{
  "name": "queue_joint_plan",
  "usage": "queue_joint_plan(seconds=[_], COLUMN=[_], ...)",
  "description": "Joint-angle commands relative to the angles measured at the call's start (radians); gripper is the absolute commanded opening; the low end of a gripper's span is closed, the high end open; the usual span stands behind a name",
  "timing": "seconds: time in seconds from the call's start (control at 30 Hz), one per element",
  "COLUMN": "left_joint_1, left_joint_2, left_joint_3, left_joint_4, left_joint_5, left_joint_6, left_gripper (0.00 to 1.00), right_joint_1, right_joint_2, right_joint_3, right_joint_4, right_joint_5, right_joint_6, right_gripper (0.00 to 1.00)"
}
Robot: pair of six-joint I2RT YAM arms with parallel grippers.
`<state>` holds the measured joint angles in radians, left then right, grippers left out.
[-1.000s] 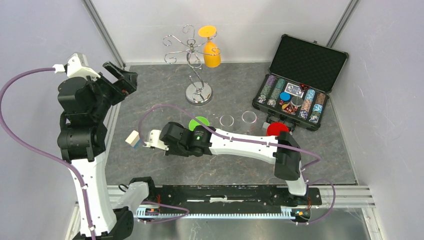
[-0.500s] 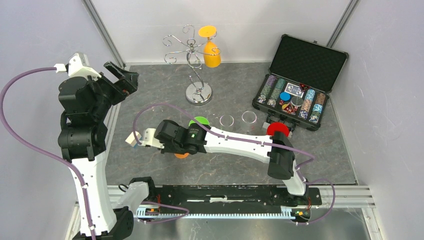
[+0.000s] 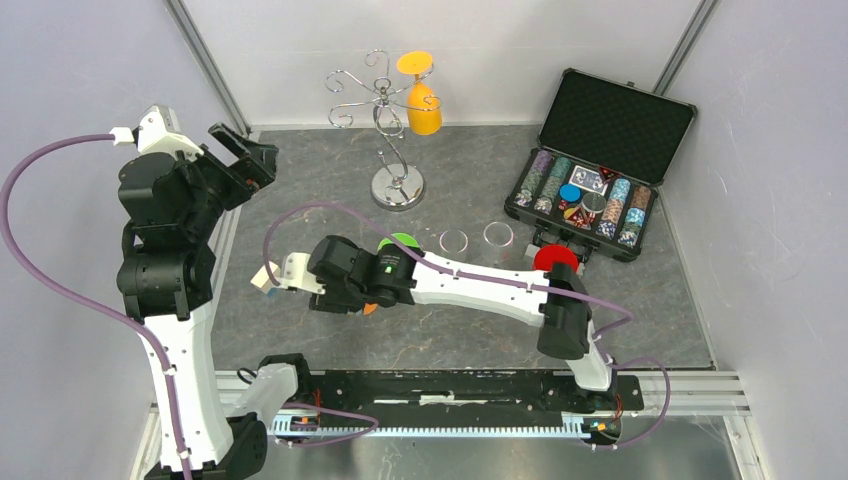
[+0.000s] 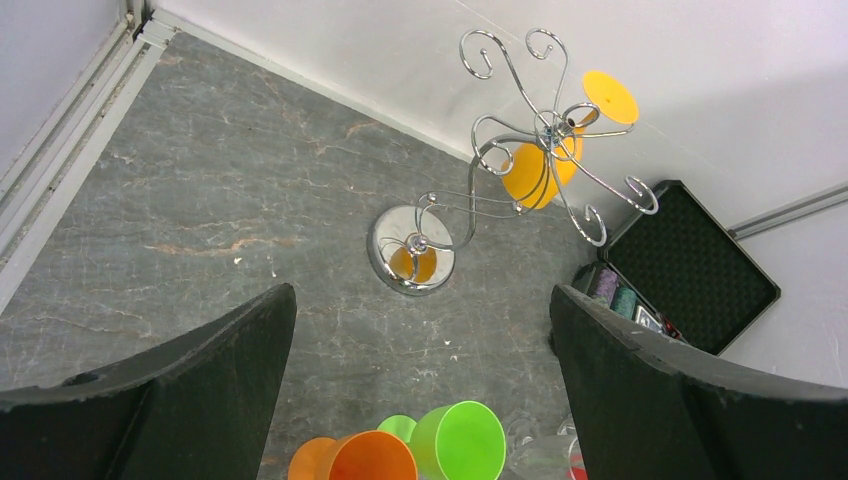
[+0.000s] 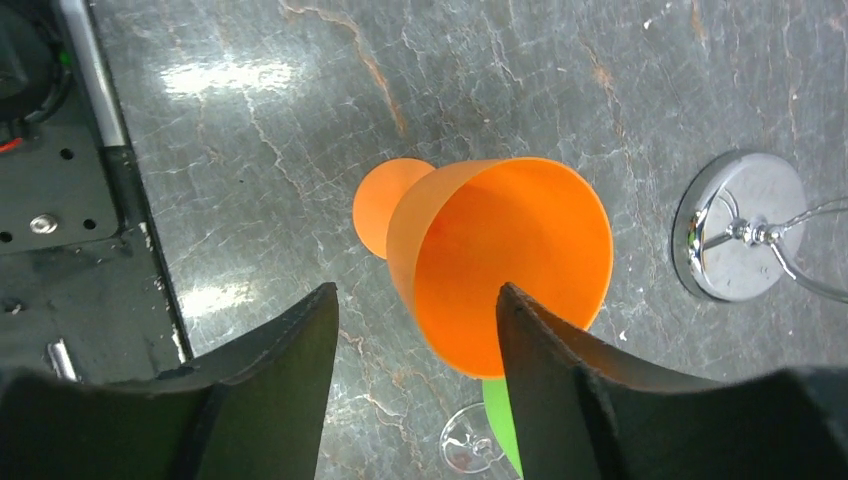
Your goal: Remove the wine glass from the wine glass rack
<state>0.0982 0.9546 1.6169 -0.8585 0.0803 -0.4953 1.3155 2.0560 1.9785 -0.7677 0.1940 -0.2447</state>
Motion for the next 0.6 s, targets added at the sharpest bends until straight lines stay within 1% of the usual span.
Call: queue_joint_plan(seconds=[0.0, 0.07, 0.13, 0.3, 0.37, 0.47, 0.57], left_joint_1=[0.000, 0.000, 0.000, 0.000, 0.000, -0.001, 0.000], left_joint_2=[-0.010, -0.011, -0.013, -0.019, -0.025, -0.030, -0.028], left_joint_3=[0.009, 0.011, 0.011, 0.010, 0.003, -0.012, -0.020], left_joint_4=[0.036, 0.036, 0.036, 0.038, 0.047, 0.063, 0.065], left_joint_5=[-0.004, -0.005, -0.008, -0.004, 0.002, 0.021, 0.041], left_joint_6=[0.044, 0.042, 0.041, 0.037, 0.034, 0.025, 0.021], left_gripper=[1.00, 1.00, 1.00, 1.00, 1.00, 1.00, 1.00], right_joint_1=[0.005, 0.004, 0.002, -0.060, -0.099, -0.197, -0.352], right_joint_2=[-0.154, -0.210, -0.262, -0.363, -0.433, -0.538, -0.613], right_joint_3=[-0.037, -0.069, -0.091, -0.130, -0.185, -0.298, -0.369], right_joint_4=[0.096, 0.143, 0.182, 0.262, 0.336, 0.478, 0.576], right_joint_5=[-0.095, -0.124, -0.139, -0.154, -0.138, -0.126, -0.142], right_joint_6=[0.008, 0.016, 0.027, 0.099, 0.124, 0.186, 0.306], right_gripper=[0.68, 0.74, 0.77, 0.77, 0.78, 0.81, 0.82])
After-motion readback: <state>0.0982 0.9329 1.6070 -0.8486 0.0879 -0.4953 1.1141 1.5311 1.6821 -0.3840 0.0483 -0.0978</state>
